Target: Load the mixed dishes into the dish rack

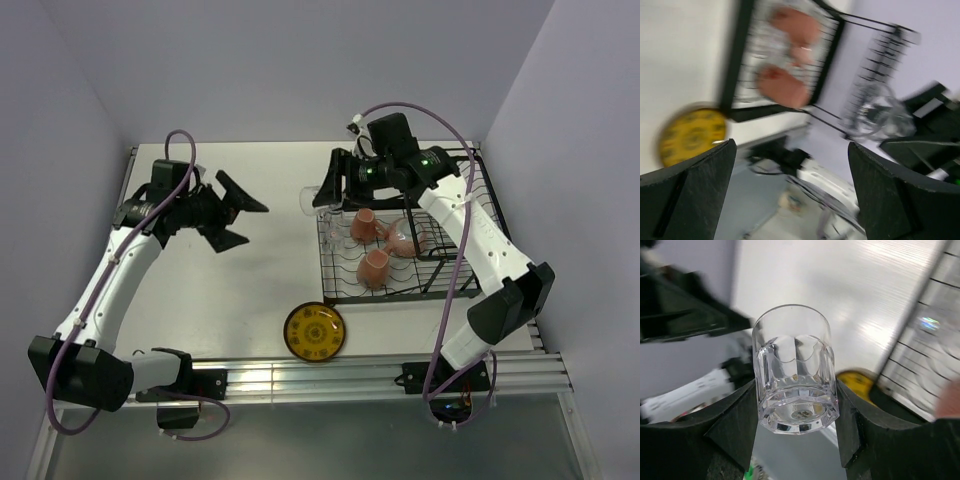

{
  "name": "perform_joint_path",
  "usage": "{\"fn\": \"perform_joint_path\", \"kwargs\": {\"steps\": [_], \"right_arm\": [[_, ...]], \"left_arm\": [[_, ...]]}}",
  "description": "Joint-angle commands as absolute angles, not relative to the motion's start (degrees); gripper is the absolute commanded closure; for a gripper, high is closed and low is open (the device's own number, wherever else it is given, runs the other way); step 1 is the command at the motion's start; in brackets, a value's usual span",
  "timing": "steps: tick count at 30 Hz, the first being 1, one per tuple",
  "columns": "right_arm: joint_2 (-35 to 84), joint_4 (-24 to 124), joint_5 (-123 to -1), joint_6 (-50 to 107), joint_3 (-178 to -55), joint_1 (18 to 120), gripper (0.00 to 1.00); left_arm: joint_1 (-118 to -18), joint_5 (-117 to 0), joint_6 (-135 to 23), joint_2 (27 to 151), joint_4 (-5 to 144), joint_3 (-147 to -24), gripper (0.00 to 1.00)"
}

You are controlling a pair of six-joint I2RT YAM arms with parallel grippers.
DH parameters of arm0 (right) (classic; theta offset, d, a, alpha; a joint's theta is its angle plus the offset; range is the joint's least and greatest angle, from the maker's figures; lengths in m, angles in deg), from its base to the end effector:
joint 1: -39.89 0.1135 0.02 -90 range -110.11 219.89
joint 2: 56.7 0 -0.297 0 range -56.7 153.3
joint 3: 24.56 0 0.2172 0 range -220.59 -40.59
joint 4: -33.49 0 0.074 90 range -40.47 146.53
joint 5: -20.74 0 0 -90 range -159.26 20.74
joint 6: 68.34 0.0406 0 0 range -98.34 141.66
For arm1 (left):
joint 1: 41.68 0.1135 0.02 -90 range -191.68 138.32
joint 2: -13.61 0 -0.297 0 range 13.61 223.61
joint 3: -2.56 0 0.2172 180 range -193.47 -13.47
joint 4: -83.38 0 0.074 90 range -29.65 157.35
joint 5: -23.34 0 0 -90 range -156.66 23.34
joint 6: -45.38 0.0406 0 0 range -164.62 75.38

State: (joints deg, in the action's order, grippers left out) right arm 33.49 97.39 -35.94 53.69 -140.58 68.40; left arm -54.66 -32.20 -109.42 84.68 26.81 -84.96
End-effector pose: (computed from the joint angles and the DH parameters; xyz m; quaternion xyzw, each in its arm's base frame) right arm 0.2542 0.1635 0.4386 -0.0990 0.8648 0.4340 0.2323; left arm 0.2035 -0.0705 0.3867 -0.2661 0.8336 -0.4619 0.1449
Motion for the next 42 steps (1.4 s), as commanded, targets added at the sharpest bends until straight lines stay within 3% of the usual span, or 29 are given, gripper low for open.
{"fn": "perform_joint_path", "kwargs": {"steps": [1, 8, 15, 31, 42], "right_arm": [[33.12, 108.49, -51.90, 46.19, -139.56, 69.15, 1.00], [34.35, 111.06, -64.85, 43.28, -133.69, 75.04, 1.00], [37.51, 108.86, -67.32, 43.37, -127.61, 79.44, 1.00], [44.37, 106.75, -73.30, 42.58, -121.98, 82.61, 1.00], [46.48, 106.57, -73.65, 42.40, -121.54, 83.75, 0.80]], "left_arm": [[-54.60, -47.75, -96.84, 84.81, 6.35, -84.68, 0.01], [-60.66, -49.68, -95.26, 84.97, 8.29, -80.52, 0.12], [-73.04, -51.89, -92.09, 92.71, 7.22, -81.51, 0.16], [-77.72, -43.20, -92.09, 95.70, 21.81, -67.44, 0.19], [-79.21, -41.17, -91.12, 99.31, 24.46, -67.18, 0.20]]}}
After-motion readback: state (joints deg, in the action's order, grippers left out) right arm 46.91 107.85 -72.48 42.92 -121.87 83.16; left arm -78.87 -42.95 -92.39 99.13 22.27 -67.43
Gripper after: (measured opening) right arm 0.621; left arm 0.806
